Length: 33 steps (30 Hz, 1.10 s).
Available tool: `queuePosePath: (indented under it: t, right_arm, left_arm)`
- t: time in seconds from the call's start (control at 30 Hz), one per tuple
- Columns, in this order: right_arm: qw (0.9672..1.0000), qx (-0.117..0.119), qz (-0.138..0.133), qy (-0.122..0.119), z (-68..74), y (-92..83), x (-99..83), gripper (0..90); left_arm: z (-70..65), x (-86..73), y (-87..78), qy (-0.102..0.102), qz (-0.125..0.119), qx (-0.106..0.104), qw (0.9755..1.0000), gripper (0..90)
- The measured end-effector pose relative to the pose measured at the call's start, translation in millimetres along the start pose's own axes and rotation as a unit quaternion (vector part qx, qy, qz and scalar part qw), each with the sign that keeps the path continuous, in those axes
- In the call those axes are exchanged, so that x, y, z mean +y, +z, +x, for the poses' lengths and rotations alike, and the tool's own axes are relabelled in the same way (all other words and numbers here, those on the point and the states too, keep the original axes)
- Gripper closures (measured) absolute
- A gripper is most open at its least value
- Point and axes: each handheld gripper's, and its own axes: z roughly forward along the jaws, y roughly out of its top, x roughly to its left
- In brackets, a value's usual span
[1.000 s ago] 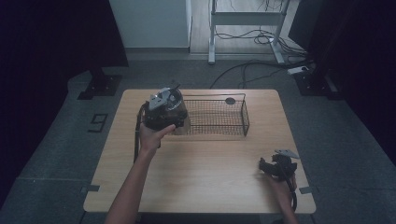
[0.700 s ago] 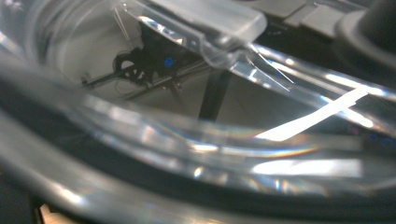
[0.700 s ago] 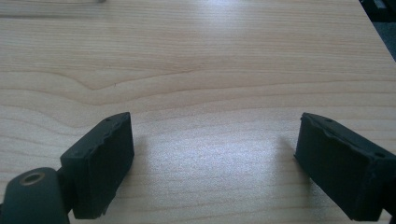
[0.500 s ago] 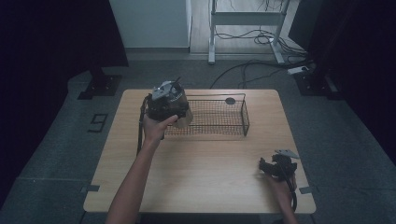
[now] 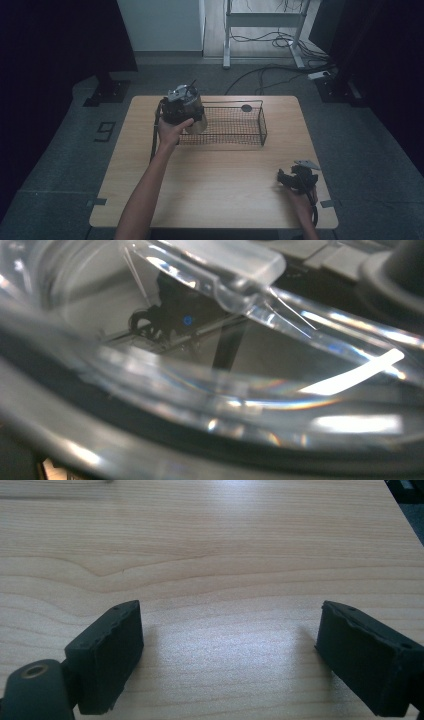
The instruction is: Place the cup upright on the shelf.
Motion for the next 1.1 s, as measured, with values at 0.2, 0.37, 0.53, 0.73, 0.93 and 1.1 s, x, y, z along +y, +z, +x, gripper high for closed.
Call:
queuePosePath:
  t: [0.2,0.37,0.53,0.73,0.93,1.1]
  right_arm:
    - [1.0,0.0,0.0,0.0,0.0,0.0,0.0,11.2]
    - [1.0,0.0,0.0,0.0,0.0,0.0,0.0,11.2]
    - [1.0,0.0,0.0,0.0,0.0,0.0,0.0,11.2]
    - [1.0,0.0,0.0,0.0,0.0,0.0,0.0,11.3]
    - [1.0,0.0,0.0,0.0,0.0,0.0,-0.1,11.3]
    - [1.0,0.0,0.0,0.0,0.0,0.0,-0.1,11.3]
  left_arm:
    - [6.4,-0.7,12.2,-0.007,0.008,0.014,0.9998,3.9]
    - [5.2,-1.1,20.9,0.0,0.005,0.023,0.9997,3.9]
    - [4.4,-2.7,28.7,0.001,0.01,0.026,0.9996,3.9]
    - [5.8,-8.4,41.9,0.0,0.019,0.03,0.9994,3.9]
    - [4.4,-20.2,58.0,0.004,0.037,0.031,0.9988,3.9]
    - [5.3,-30.8,66.3,0.003,0.047,0.034,0.9983,3.9]
